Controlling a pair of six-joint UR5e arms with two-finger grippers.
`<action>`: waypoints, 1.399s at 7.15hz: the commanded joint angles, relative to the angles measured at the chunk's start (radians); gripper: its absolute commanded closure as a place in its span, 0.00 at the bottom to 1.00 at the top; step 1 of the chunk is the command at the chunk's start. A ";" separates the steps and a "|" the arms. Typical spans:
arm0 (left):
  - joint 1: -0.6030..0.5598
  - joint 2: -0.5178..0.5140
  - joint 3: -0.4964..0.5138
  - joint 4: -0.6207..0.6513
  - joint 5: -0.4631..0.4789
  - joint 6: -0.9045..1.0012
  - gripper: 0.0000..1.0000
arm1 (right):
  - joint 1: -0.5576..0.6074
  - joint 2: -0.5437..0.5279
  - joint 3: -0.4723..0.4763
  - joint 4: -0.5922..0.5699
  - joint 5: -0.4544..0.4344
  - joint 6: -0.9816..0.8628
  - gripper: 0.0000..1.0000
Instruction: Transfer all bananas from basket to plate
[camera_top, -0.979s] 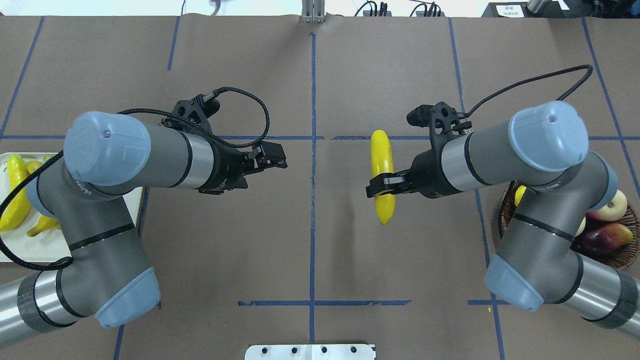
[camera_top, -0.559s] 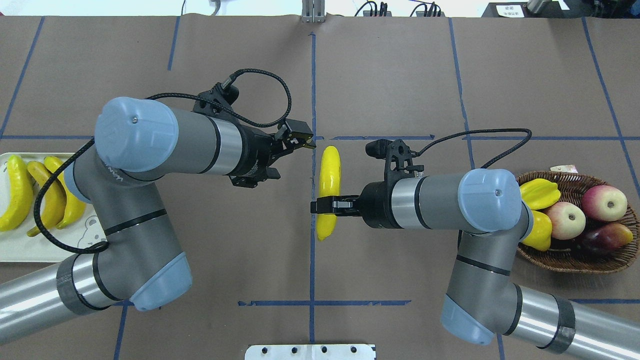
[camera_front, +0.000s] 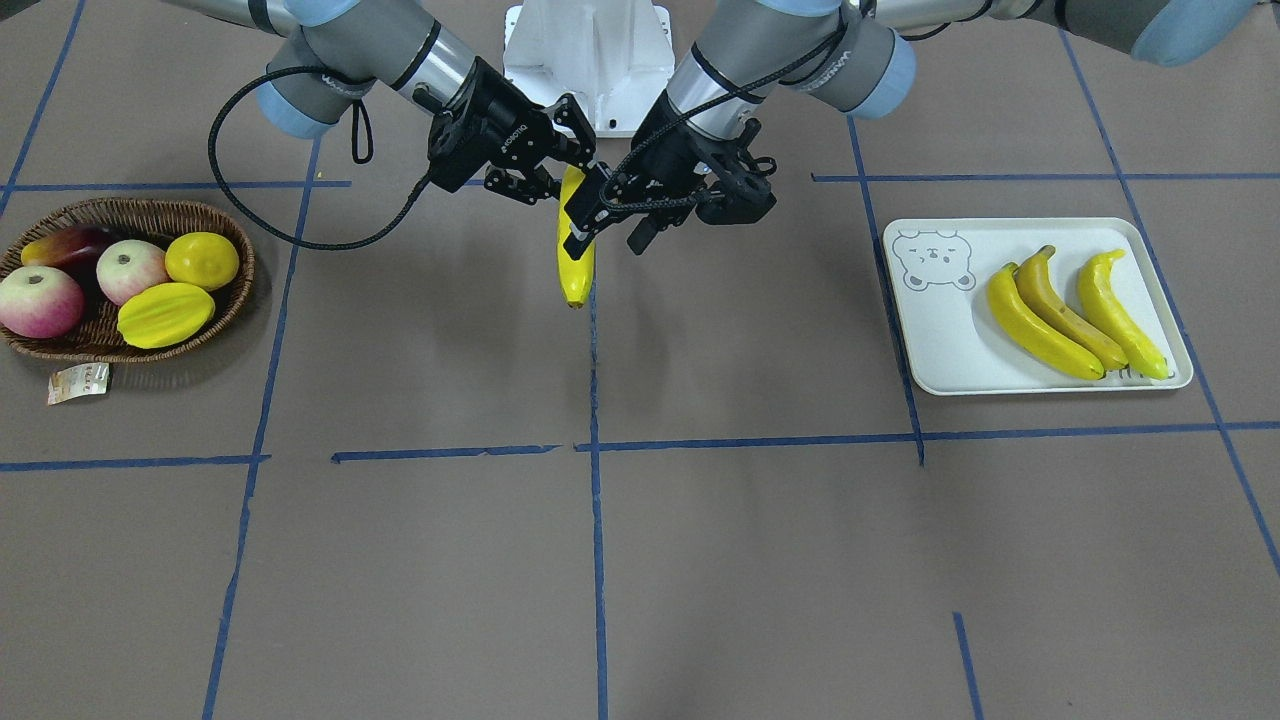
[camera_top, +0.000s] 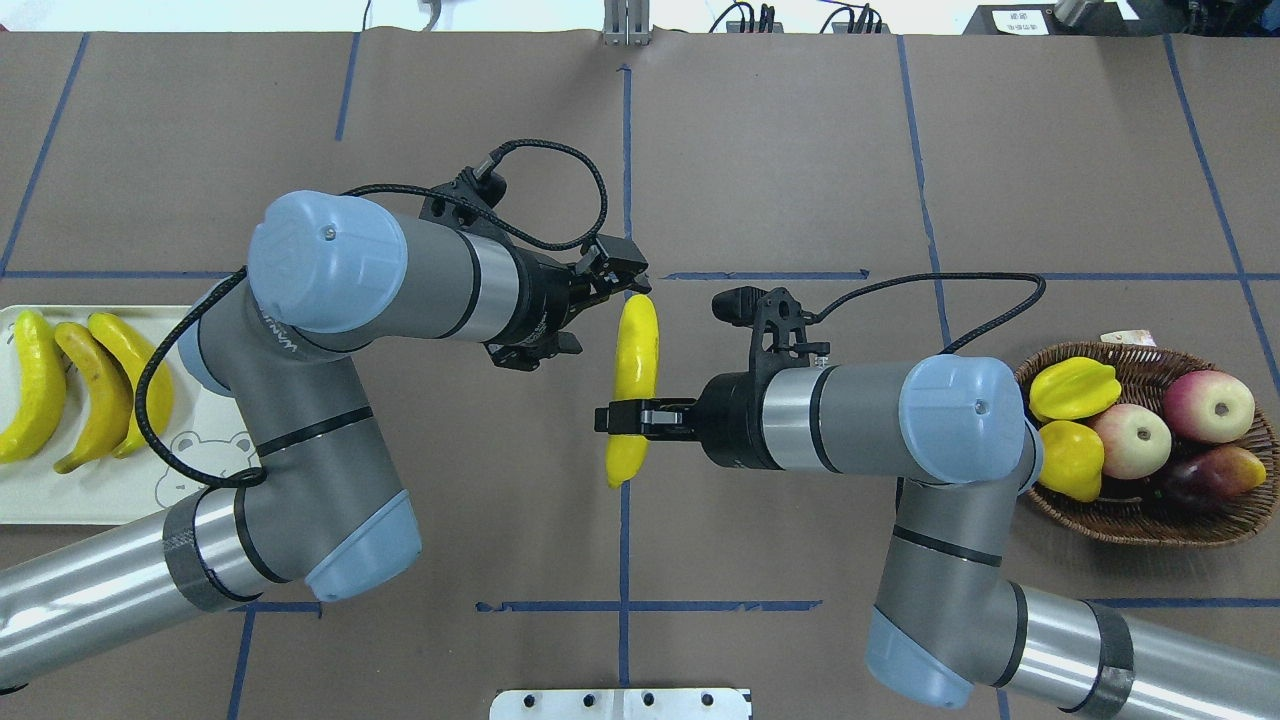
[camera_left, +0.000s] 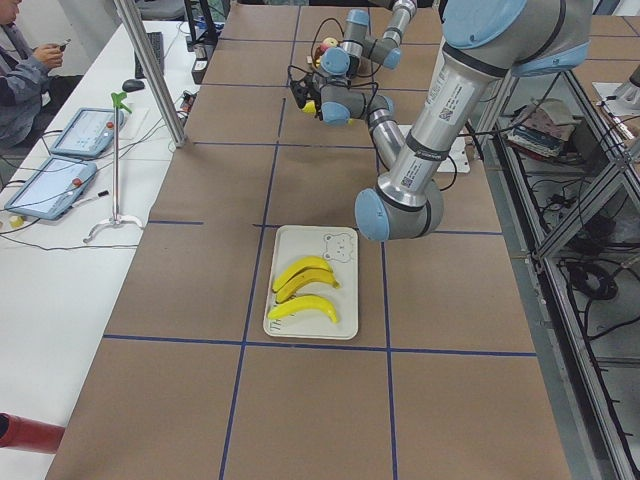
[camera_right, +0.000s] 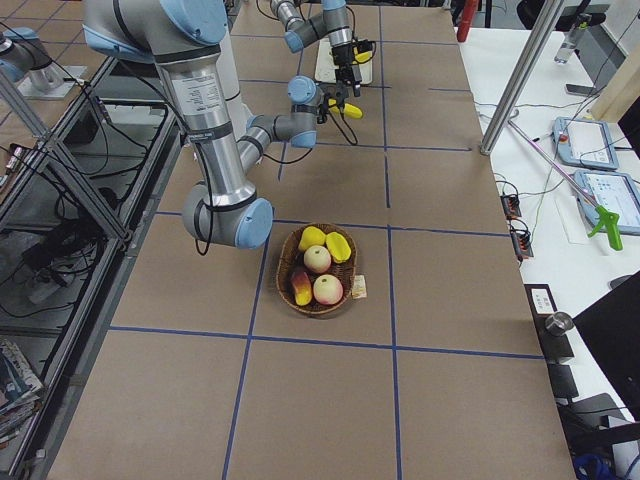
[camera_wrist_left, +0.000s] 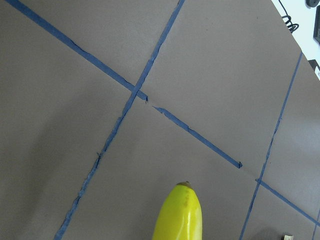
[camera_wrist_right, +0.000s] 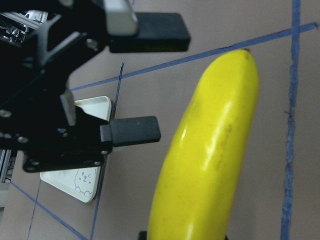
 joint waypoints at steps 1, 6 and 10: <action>0.012 -0.009 0.024 -0.011 -0.001 0.002 0.10 | -0.001 0.010 0.003 0.000 -0.008 0.002 0.96; 0.020 -0.012 0.024 -0.011 -0.003 0.007 0.18 | -0.005 0.010 0.006 0.000 -0.008 0.002 0.96; 0.028 -0.015 0.024 -0.015 -0.003 0.008 0.35 | -0.013 0.012 0.006 -0.001 -0.023 0.002 0.96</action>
